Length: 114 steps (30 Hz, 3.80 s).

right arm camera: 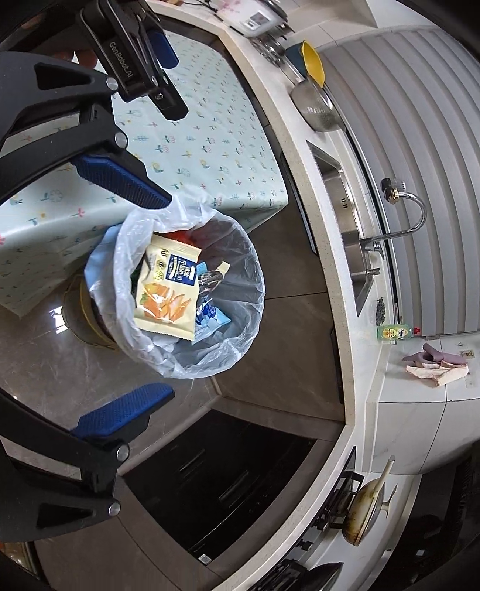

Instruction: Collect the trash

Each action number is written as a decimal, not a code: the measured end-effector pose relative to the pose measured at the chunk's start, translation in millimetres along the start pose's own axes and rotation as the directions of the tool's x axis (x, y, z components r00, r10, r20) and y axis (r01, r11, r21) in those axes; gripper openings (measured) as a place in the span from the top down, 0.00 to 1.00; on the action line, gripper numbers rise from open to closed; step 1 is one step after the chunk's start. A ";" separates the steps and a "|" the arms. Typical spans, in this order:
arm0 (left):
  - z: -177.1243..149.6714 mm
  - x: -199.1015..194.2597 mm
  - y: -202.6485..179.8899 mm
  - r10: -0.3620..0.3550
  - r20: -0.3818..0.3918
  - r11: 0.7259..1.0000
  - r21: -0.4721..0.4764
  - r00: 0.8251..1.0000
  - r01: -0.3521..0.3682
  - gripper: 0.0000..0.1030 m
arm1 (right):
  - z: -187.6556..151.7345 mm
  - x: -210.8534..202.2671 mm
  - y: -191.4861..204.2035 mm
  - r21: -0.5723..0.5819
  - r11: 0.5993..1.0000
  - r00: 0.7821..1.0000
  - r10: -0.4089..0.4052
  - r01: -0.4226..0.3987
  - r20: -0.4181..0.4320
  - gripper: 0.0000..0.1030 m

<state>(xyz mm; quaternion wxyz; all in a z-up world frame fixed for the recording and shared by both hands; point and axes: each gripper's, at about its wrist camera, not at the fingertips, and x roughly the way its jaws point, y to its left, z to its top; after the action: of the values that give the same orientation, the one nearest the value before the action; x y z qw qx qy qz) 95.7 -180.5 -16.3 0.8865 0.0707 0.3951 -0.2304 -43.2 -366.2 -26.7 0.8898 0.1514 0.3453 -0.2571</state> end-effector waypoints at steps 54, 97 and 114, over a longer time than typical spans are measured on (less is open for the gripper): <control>-31.3 -20.0 -7.6 0.077 -0.003 0.997 0.011 0.997 -0.077 0.07 | -23.6 -10.3 4.3 -0.066 0.998 1.000 0.010 -0.012 -0.019 0.07; -41.7 -22.4 -18.2 0.085 -0.002 0.995 0.050 0.996 -0.085 0.07 | -36.5 -5.8 2.8 -0.072 0.997 0.999 0.019 -0.021 -0.035 0.07; -44.5 -18.8 -18.4 0.071 -0.008 0.996 0.055 0.997 -0.071 0.07 | -37.7 -2.9 3.5 -0.066 0.998 0.999 0.016 -0.019 -0.041 0.07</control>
<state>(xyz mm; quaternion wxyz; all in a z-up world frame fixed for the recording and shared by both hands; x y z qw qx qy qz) 46.5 -176.5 -31.7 0.8899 0.1101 0.3901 -0.2092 -63.3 -345.5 -51.4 0.8894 0.1299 0.3702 -0.2346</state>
